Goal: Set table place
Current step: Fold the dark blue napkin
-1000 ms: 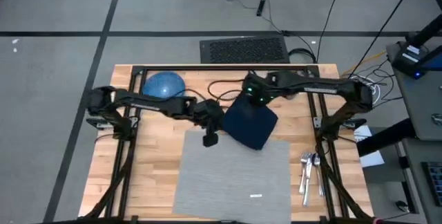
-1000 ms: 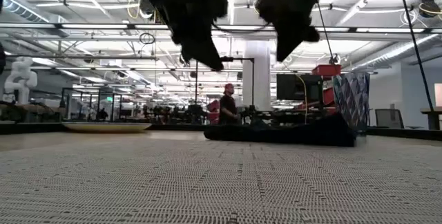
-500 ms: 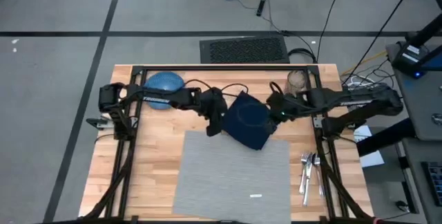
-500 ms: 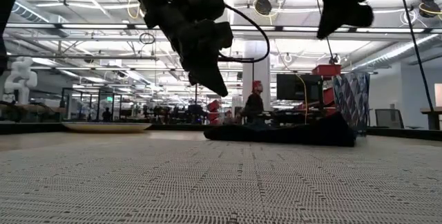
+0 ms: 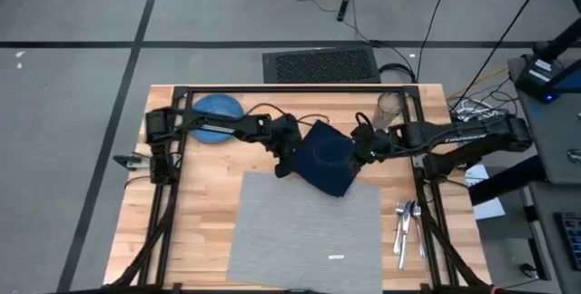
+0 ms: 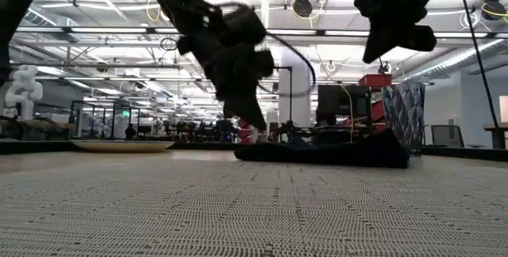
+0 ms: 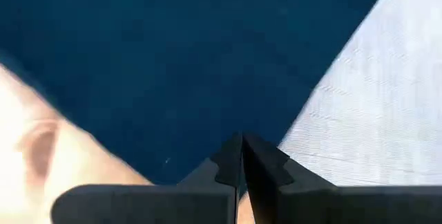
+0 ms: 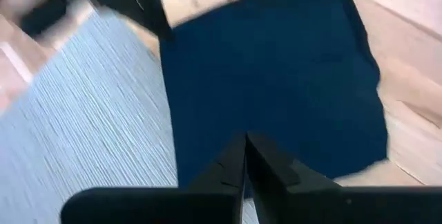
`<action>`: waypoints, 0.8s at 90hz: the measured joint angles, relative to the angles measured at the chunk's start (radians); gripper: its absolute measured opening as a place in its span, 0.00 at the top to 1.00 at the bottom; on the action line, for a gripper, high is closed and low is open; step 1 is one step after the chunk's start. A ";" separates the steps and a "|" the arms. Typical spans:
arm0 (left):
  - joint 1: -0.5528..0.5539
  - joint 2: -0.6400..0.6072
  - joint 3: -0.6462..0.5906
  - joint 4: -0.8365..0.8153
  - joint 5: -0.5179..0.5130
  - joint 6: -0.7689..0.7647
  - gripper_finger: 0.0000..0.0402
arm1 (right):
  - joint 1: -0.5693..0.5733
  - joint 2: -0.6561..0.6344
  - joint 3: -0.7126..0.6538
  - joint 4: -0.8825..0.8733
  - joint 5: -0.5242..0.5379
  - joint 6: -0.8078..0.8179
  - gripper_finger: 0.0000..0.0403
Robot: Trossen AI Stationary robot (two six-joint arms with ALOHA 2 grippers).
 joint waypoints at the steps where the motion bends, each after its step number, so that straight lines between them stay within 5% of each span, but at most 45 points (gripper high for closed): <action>1: 0.000 0.004 0.002 -0.001 0.000 0.002 1.00 | -0.002 0.000 0.000 0.000 0.000 0.001 1.00; 15: 0.013 0.039 0.010 -0.019 -0.038 -0.003 1.00 | -0.024 -0.001 0.000 0.005 -0.001 0.018 1.00; 47: 0.075 0.030 0.016 -0.458 -0.163 0.054 1.00 | -0.041 -0.001 0.000 0.005 0.000 0.030 1.00; 72: 0.110 -0.017 0.006 -0.471 -0.549 -0.034 1.00 | -0.081 -0.001 0.000 0.011 0.000 0.002 1.00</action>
